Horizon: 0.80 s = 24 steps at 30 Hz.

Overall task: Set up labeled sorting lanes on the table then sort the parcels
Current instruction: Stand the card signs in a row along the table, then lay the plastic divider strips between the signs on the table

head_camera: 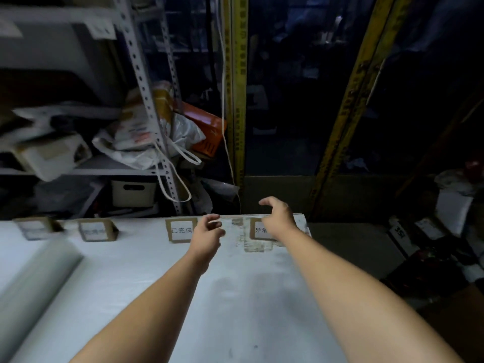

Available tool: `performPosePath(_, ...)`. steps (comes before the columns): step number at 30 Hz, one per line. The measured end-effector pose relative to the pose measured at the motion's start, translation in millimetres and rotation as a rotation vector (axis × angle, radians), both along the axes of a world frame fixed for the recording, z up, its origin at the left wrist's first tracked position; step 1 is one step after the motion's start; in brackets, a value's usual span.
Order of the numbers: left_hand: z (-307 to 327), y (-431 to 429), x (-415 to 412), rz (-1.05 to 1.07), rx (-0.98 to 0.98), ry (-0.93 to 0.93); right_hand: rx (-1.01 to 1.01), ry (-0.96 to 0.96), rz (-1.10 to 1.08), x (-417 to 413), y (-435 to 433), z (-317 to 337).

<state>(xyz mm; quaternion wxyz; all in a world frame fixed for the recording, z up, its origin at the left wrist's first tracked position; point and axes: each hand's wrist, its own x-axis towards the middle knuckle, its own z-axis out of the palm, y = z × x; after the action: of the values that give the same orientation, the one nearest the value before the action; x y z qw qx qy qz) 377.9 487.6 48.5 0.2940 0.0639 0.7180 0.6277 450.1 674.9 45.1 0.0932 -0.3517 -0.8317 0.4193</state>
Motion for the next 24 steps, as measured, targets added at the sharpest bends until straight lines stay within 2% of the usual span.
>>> performPosePath(7,41.1,-155.2,-30.4,0.262,0.027,0.041,0.185,0.105,0.237,-68.7,-151.6,42.6)
performPosePath(15,78.9,-383.6,-31.6,0.542,0.009,0.126,0.304,0.150,0.669,-138.6,-404.3,93.7)
performPosePath(21,94.7,-558.9,-16.3,0.721,-0.076,0.193,0.244,0.181,0.890,-153.5,-603.7,92.5)
performPosePath(24,88.3,-628.0,-6.3,0.777,-0.057,0.193,0.198,0.181,0.960,-157.1,-681.2,87.0)
